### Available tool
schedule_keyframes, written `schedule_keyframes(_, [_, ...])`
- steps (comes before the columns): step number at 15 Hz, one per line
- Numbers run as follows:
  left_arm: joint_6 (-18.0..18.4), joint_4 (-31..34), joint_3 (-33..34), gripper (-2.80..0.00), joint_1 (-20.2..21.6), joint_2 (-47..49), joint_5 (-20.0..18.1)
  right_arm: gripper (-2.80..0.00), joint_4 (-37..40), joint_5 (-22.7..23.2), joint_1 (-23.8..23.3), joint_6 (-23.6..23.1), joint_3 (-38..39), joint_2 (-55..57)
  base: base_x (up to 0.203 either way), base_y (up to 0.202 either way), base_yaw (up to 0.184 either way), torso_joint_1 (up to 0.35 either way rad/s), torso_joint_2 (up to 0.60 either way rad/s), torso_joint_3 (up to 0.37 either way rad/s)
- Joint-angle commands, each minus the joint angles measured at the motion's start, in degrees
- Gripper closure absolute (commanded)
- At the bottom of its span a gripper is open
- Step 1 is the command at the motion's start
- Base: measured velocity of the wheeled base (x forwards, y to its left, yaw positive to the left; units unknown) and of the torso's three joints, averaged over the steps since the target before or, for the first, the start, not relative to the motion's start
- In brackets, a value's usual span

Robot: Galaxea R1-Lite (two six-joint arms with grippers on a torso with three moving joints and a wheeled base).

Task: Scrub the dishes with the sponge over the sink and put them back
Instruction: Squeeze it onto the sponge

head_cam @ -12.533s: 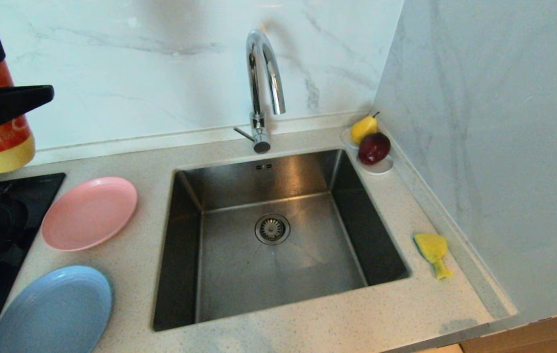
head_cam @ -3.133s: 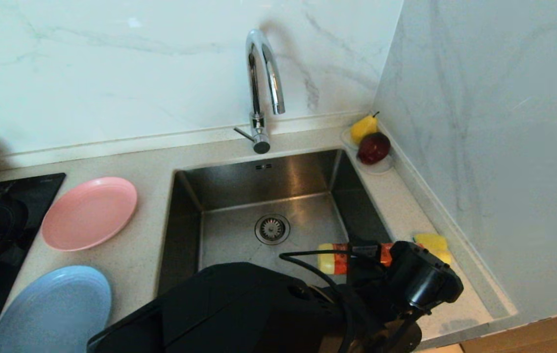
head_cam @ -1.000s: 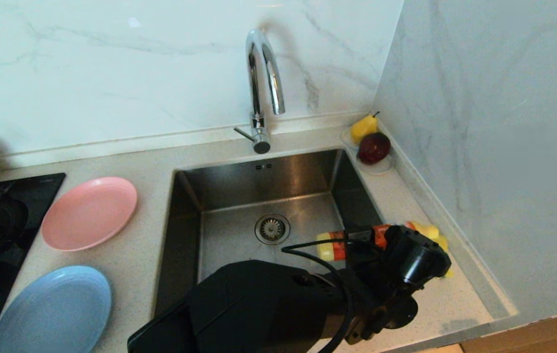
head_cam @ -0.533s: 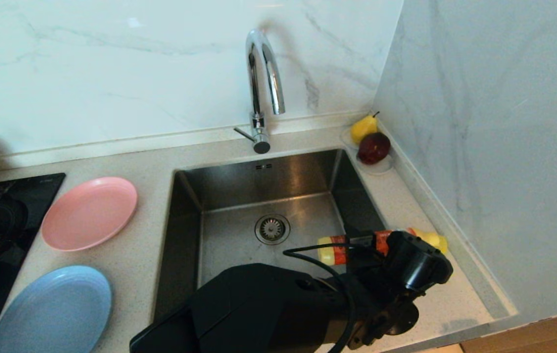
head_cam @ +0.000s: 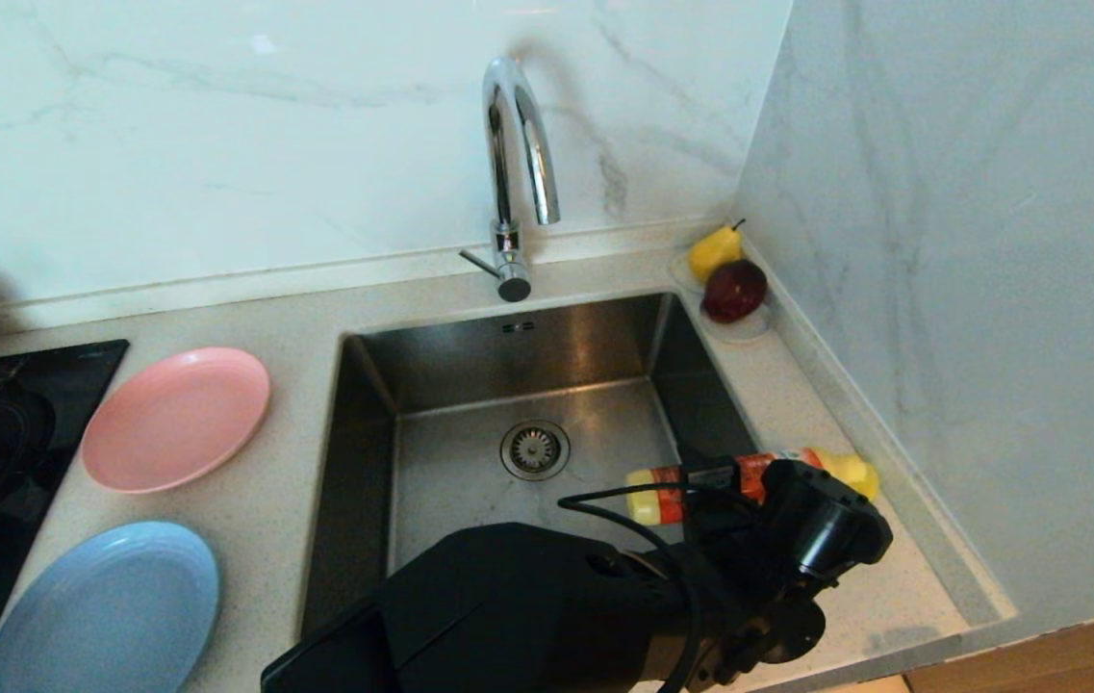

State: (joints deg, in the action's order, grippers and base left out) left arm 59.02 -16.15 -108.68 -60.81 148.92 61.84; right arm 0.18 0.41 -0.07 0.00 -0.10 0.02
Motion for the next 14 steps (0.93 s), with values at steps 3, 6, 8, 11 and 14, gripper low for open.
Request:
schedule_keyframes(3, [0.3,0.2,0.3,0.0,0.0,-1.1,0.7,0.0,0.0,0.0,0.0,0.0,0.0,0.1,0.0,0.0,0.0,0.0,0.0,0.0])
schedule_keyframes(6, [0.4,0.6,0.4,0.0,-0.1,-0.6,0.7,0.0,0.0,0.0,0.1,0.0,0.0,0.1,0.0,0.0,0.0,0.0,0.0,0.0])
schedule_keyframes(8, [0.6,0.9,1.4,0.0,-0.3,-0.6,0.7,0.0,0.0,0.0,0.0,0.0,0.0,0.0,0.0,0.0,0.0,0.0,0.0,0.0])
schedule_keyframes(11, [0.5,0.7,3.5,0.0,-0.4,-0.7,0.7,0.0,0.0,0.0,0.0,0.0,0.0,0.0,0.0,0.0,0.0,0.0,0.0,0.0])
schedule_keyframes(14, [0.4,0.6,3.5,0.0,-0.4,-0.7,0.7,0.0,0.0,0.0,0.0,0.0,0.0,0.0,0.0,0.0,0.0,0.0,0.0,0.0])
